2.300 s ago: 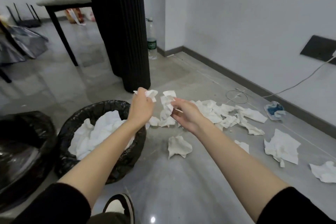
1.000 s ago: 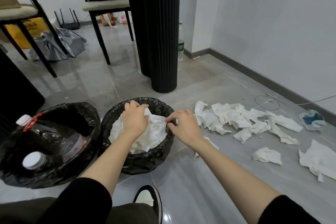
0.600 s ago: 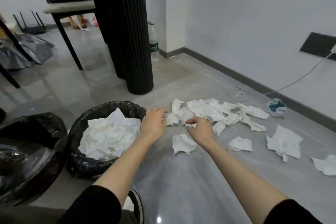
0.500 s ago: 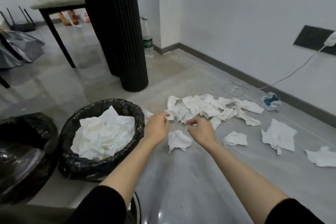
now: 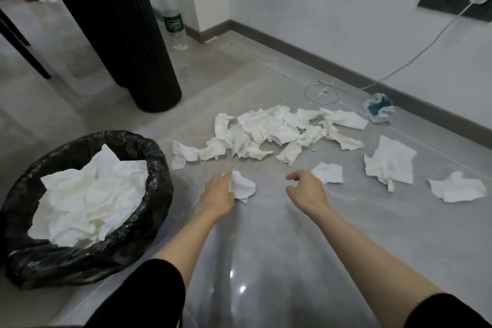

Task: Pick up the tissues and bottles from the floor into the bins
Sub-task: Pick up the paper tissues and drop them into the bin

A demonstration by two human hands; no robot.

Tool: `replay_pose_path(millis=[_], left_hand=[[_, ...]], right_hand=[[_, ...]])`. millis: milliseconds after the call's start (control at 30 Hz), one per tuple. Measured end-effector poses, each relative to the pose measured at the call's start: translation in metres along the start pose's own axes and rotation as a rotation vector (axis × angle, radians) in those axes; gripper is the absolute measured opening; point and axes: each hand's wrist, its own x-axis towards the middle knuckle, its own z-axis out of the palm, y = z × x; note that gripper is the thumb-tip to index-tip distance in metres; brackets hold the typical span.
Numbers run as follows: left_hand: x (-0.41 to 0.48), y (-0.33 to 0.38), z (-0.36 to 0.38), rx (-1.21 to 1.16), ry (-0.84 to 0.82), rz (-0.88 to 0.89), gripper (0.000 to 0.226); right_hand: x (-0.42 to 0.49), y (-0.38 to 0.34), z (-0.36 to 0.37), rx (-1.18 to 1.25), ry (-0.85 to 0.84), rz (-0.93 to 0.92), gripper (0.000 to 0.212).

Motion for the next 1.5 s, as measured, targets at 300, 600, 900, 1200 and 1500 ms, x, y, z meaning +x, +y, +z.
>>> replay_pose_path(millis=[300,600,900,1200,1500], left_hand=[[0.031,0.009,0.028,0.036,-0.054,0.054,0.065],[0.03,0.006,0.054,0.001,-0.112,0.039,0.035],[0.033,0.016,0.059,-0.125,-0.061,0.05,0.031],[0.025,0.021,0.048,-0.315,-0.014,0.084,0.049],[0.005,0.029,-0.014,-0.539,0.213,0.174,0.051]], right_hand=[[0.025,0.038,0.001,-0.003,0.058,0.088,0.053],[0.052,0.062,-0.01,-0.078,-0.007,0.134,0.069],[0.05,0.077,0.006,-0.239,-0.09,0.092,0.046],[0.037,0.063,0.013,0.017,-0.001,0.14,0.024],[0.02,0.002,0.003,0.751,-0.07,0.206,0.02]])
